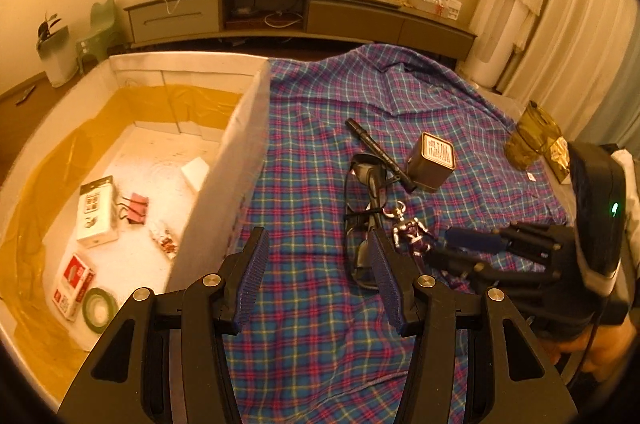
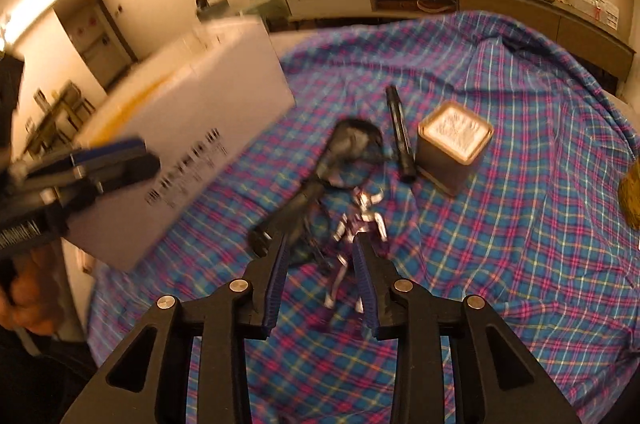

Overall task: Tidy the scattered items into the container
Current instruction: 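Move both tools back over the cloth to the glasses and figurine, then grasp the black glasses with the left tool while the right tool grasps the purple figurine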

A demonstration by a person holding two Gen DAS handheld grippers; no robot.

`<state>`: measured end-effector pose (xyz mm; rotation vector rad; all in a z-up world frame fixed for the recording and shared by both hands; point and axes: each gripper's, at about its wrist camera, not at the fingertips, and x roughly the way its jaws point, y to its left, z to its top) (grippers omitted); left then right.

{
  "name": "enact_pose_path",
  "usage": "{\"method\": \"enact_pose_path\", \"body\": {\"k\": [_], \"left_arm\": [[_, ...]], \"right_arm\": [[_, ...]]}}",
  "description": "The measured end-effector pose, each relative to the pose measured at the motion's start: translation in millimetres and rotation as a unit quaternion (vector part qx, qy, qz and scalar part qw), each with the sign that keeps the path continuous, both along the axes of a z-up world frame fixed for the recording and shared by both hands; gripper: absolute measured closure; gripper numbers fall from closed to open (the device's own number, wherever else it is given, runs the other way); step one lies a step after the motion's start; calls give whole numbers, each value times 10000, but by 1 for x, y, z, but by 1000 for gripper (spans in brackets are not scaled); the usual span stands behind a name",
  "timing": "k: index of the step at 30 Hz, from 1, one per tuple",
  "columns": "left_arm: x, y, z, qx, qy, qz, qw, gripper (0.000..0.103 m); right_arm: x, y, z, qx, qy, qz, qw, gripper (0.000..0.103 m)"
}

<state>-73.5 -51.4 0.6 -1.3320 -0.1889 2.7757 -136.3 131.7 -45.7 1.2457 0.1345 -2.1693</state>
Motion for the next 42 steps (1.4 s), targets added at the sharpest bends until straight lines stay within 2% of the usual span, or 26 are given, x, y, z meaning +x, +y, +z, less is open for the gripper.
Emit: {"method": "enact_pose_path", "body": {"k": [4, 6, 9, 11, 13, 18, 22, 24, 26, 28, 35, 42], "left_arm": [[-18, 14, -13, 6, -185, -35, 9998, 49], [-28, 24, -20, -53, -274, -99, 9996, 49], [-40, 34, -31, -119, -389, -146, 9991, 49], [-50, 41, -40, -135, -489, -143, 9986, 49], [-59, 48, -48, -124, -591, -156, 9981, 49], [-73, 60, -70, -286, -794, -119, 9964, 49], [-81, 61, -88, -259, -922, 39, 9954, 48], [-84, 65, -90, -413, -840, 94, 9956, 48], [-85, 65, -89, -381, -801, 149, 9959, 49], [-85, 67, -89, -444, -767, 127, 9960, 64], [-77, 61, -84, -289, -798, 122, 9963, 65], [-57, 49, -55, -214, -507, 117, 9984, 65]], "right_arm": [[-8, -4, -23, 260, -108, 115, 9995, 58], [-12, -4, -34, 353, -133, 112, 9992, 58], [-11, -4, -37, 386, 66, 175, 9991, 57], [-11, -3, -37, 459, 89, 193, 9987, 61], [-11, 2, -38, 510, 87, 139, 9986, 73], [-9, 21, -39, 389, -26, 78, 9992, 74], [-5, 28, -39, 311, -57, 42, 9995, 74], [0, 30, -38, 266, -28, 31, 9996, 74], [1, 29, -39, 284, -3, 57, 9996, 74], [2, 30, -38, 293, -39, 55, 9995, 74], [4, 41, -22, 2, -103, -53, 9999, 75], [10, 43, 2, -317, -41, -110, 9994, 75]]}}
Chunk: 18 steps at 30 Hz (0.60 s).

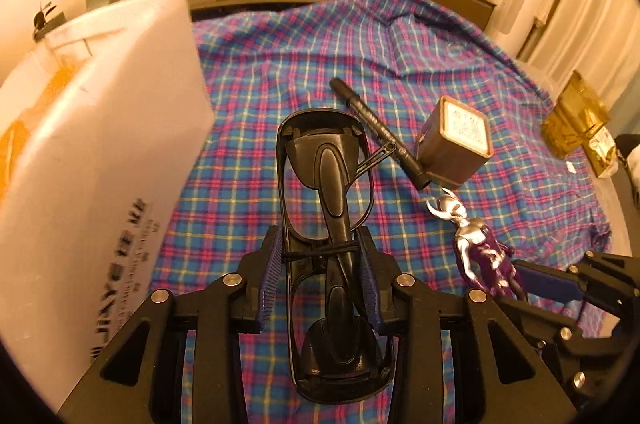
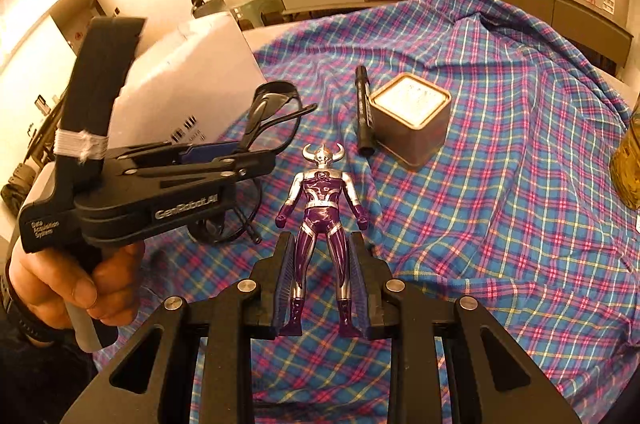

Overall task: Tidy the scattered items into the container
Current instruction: 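Grasp the black glasses with the left tool while the right tool grasps the purple figurine, then lift the glasses and figurine toward the cardboard box with both tools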

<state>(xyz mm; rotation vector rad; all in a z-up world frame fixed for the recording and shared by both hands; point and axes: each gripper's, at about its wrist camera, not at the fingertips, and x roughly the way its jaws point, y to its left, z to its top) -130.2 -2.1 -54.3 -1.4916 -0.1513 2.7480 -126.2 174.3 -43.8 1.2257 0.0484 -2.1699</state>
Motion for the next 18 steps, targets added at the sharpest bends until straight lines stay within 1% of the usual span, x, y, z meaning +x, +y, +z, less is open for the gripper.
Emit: {"method": "enact_pose_path", "body": {"k": [4, 9, 18], "left_arm": [[9, -6, 15, 31, 140, -18, 9999, 65], [20, -12, 31, -22, 331, -27, 9994, 65], [35, -36, 49, 82, 532, 91, 9985, 65]], "right_arm": [[5, -4, 9, -95, 57, 34, 9999, 75], [12, -7, 20, -369, 46, 19, 9993, 75], [23, -14, 42, -770, 167, -5, 9969, 75]]}}
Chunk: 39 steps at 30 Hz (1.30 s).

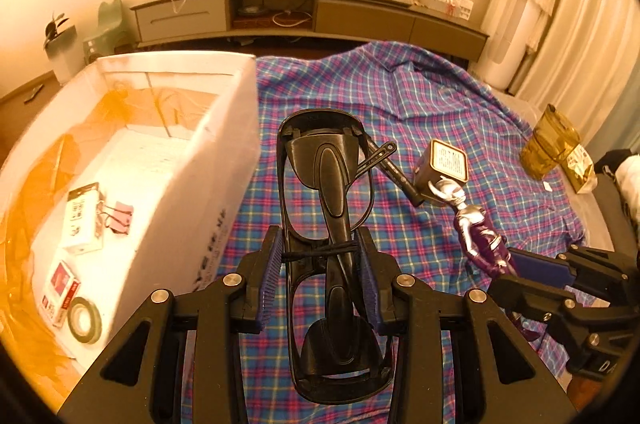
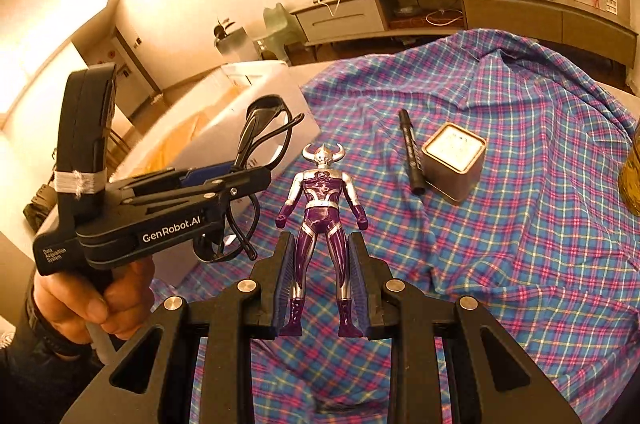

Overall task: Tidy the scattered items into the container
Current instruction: 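Lift the glasses and figurine toward the cardboard box with both tools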

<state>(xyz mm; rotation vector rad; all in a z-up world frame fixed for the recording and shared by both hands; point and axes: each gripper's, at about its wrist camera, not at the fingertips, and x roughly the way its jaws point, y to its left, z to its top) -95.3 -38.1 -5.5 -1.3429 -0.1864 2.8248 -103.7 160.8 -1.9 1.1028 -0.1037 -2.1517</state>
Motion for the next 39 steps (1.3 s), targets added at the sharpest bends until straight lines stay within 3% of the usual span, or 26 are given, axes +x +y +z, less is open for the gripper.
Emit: {"method": "enact_pose_path", "body": {"k": [20, 39], "left_arm": [[32, -29, 39, 467, 550, 26, 9974, 65], [36, -75, 54, 1023, 712, 391, 9914, 65]], "right_arm": [[18, -35, 20, -393, 109, 209, 9989, 75], [34, -66, 27, -425, 254, 411, 9979, 75]]}}
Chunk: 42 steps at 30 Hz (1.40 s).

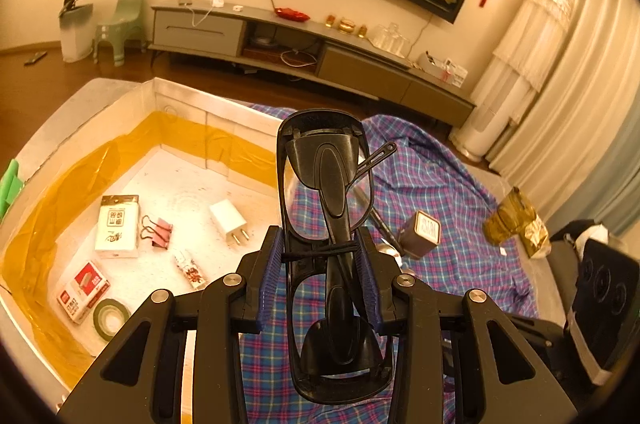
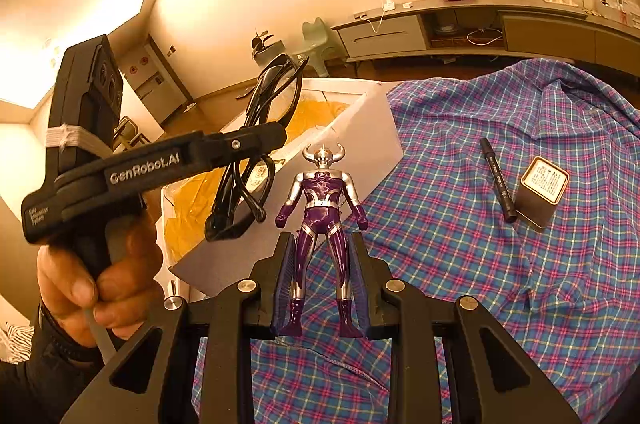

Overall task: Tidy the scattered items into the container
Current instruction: 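Lift the glasses and figurine toward the cardboard box with both tools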

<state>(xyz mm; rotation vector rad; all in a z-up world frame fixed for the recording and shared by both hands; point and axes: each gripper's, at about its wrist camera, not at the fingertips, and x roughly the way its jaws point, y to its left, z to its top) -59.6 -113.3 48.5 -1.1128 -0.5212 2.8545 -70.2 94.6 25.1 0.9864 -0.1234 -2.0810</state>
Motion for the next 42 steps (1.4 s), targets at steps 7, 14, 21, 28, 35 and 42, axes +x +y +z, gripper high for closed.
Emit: {"method": "enact_pose_path", "body": {"k": [7, 14, 21, 28, 35, 42], "left_arm": [[-4, -19, 0, 323, -13, 193, 9993, 65], [-11, -38, -4, 816, -75, 386, 9959, 65], [-15, -60, -7, 1217, -88, 616, 9906, 65], [-20, -80, -10, 1530, -102, 802, 9849, 65], [-30, -99, -16, 1927, -109, 1033, 9757, 65], [-40, -123, -36, 2661, -140, 1365, 9541, 65]], "right_arm": [[-1, -13, 6, -46, 30, 81, 10000, 75], [-3, -26, 17, -152, 44, 151, 9998, 75], [-11, -38, 23, -278, 3, 139, 9995, 75], [-23, -49, 21, -267, -52, 125, 9996, 75], [-33, -56, 22, -270, -115, 130, 9995, 75], [-44, -68, 24, -231, -149, 155, 9995, 75]]}}
